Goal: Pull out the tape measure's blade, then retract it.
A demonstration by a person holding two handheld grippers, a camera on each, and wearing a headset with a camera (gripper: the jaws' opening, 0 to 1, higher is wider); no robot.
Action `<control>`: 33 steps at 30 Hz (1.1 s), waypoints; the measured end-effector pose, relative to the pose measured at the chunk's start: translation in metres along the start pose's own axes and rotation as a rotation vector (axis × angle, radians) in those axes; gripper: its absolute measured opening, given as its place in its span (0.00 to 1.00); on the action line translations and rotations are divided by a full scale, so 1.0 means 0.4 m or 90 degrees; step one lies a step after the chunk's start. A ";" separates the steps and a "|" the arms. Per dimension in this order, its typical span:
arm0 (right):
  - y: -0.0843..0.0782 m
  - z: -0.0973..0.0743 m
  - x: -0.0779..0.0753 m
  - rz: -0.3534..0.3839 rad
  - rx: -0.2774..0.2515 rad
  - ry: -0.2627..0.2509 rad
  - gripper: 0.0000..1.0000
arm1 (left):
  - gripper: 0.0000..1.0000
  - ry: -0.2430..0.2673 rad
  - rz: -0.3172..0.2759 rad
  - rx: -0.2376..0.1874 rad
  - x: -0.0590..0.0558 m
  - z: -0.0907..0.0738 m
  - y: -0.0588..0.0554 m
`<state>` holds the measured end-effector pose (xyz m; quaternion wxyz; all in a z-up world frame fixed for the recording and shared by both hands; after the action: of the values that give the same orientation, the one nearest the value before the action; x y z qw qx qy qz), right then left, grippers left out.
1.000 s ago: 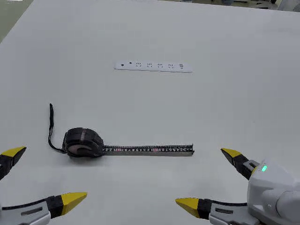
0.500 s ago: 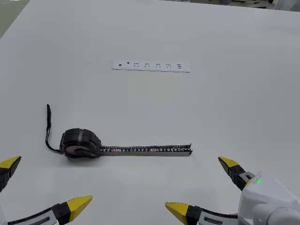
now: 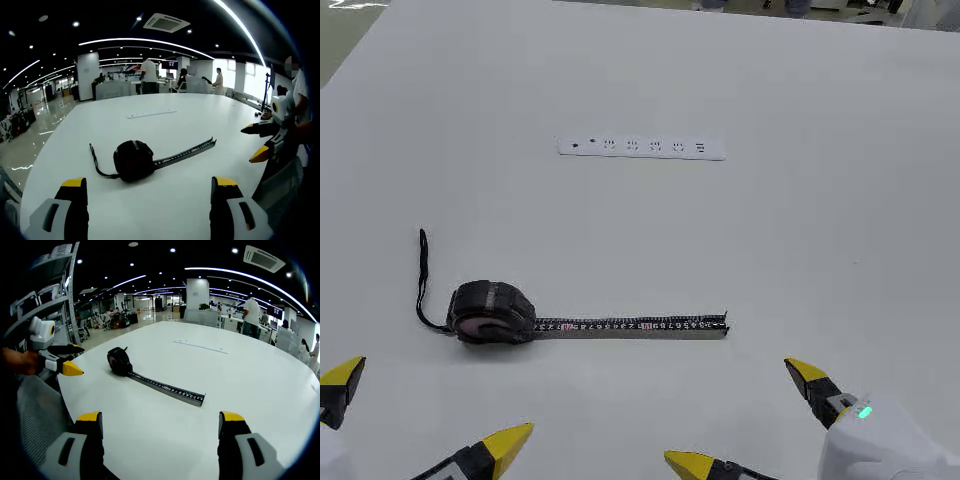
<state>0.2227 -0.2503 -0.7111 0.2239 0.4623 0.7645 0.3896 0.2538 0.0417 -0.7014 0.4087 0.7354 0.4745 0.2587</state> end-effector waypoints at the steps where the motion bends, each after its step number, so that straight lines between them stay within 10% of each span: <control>1: 0.000 0.000 0.001 0.003 -0.002 0.001 0.98 | 1.00 0.001 -0.002 0.001 -0.002 0.001 -0.001; 33: -0.013 0.011 -0.009 -0.006 0.013 0.028 0.94 | 1.00 0.067 -0.031 0.015 -0.008 0.031 0.028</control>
<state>0.2248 -0.2531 -0.7181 0.2039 0.4525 0.7752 0.3908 0.2674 0.0320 -0.6984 0.3809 0.7140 0.5157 0.2813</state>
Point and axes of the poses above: the centre of the closed fingertips' face, and the gripper's own axes: z roughly forward along the fingers, x roughly to its left, y roughly out of its top, the point moved 6 cm from there along -z, roughly backward along the fingers, and after that the axes turned 4 degrees about x, right-handed, at the moved point
